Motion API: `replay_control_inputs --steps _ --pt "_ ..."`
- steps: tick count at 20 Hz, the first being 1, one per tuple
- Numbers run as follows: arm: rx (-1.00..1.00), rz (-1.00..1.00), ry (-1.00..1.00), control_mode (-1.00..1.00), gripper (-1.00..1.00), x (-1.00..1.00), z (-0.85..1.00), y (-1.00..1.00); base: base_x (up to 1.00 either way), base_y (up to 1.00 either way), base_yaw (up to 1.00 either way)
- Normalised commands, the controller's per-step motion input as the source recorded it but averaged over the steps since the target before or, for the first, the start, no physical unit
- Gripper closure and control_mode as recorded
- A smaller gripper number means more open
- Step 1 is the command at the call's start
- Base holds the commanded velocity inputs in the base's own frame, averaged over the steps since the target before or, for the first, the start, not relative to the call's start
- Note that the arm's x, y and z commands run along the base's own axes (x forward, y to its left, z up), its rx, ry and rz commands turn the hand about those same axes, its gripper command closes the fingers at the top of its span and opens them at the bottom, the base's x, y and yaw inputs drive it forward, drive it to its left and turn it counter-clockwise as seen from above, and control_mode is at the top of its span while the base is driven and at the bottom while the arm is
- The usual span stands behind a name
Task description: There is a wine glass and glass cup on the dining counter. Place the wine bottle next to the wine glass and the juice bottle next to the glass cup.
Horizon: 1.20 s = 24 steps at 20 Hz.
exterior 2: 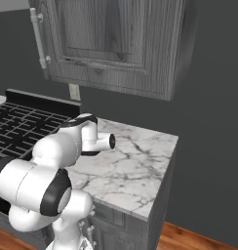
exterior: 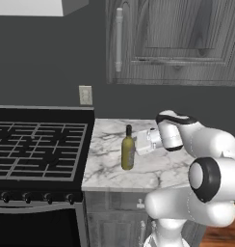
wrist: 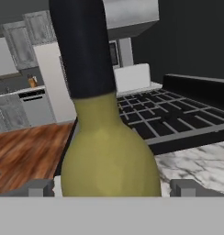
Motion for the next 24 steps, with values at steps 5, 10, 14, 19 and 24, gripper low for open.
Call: replay_control_inputs --steps 5,10,14,19,24 --pt "0.00 0.00 0.00 -1.00 -1.00 0.07 -0.05 0.10 0.00 0.00 0.00" --pt "0.00 0.00 0.00 -1.00 -1.00 0.04 -0.06 0.12 0.00 0.00 0.00" --pt "0.00 0.00 0.00 -1.00 -1.00 0.00 -0.05 0.13 0.00 0.00 0.00" --pt "0.00 0.00 0.00 -1.00 -1.00 0.00 -0.06 0.12 0.00 0.00 0.00" --pt "0.00 0.00 0.00 -1.00 -1.00 -0.04 -0.08 0.16 0.00 0.00 0.00"
